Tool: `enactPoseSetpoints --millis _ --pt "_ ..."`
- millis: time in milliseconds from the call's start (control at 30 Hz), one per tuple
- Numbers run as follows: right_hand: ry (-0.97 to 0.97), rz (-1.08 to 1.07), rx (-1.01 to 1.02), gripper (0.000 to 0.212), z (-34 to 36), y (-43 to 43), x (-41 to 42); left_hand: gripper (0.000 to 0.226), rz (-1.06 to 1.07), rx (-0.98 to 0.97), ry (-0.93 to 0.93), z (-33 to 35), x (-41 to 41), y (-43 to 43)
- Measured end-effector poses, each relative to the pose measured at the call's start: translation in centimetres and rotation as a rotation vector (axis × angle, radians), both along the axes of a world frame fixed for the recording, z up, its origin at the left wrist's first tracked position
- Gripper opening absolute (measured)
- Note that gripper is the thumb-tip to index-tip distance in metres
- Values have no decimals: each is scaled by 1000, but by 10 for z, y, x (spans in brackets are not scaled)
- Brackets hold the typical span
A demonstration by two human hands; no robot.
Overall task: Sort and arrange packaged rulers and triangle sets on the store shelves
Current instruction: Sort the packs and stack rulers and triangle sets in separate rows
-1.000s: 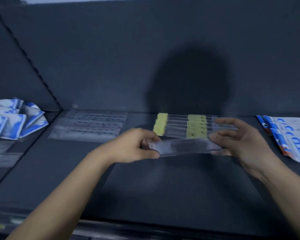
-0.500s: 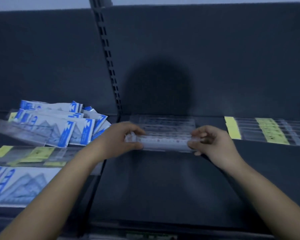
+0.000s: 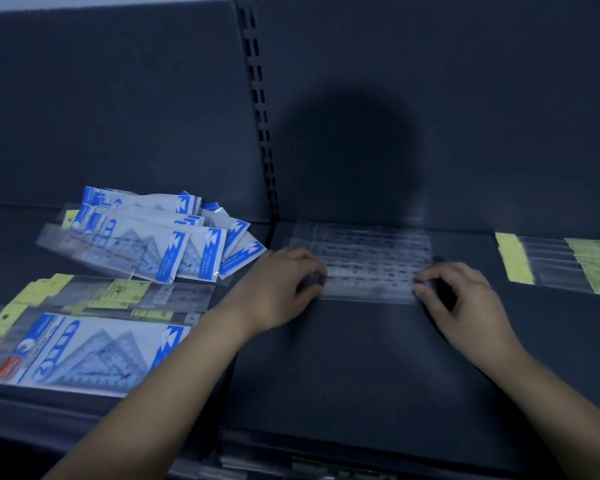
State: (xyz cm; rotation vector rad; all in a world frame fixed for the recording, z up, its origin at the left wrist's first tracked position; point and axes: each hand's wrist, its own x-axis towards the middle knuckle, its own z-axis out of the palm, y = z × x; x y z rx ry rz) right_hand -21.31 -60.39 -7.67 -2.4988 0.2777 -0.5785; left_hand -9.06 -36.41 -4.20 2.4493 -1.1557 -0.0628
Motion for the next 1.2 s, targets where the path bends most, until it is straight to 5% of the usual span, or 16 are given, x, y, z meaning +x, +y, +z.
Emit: enactPoseSetpoints --millis 200,500,667,833,967,1200 --pt "72 -13 -105 42 25 21 -2 41 26 86 -145 4 5 35" --pt "91 181 -104 49 38 184 66 46 72 144 -336 12 74 187" --pt "45 91 -62 40 33 280 118 45 101 168 -269 18 136 280" --pt "191 -147 -63 81 30 324 154 34 63 190 -141 14 177 321" --pt "274 -268 -87 90 28 330 171 21 43 222 -81 11 193 334" --pt "153 -303 46 63 24 328 175 21 71 278 139 23 212 360"
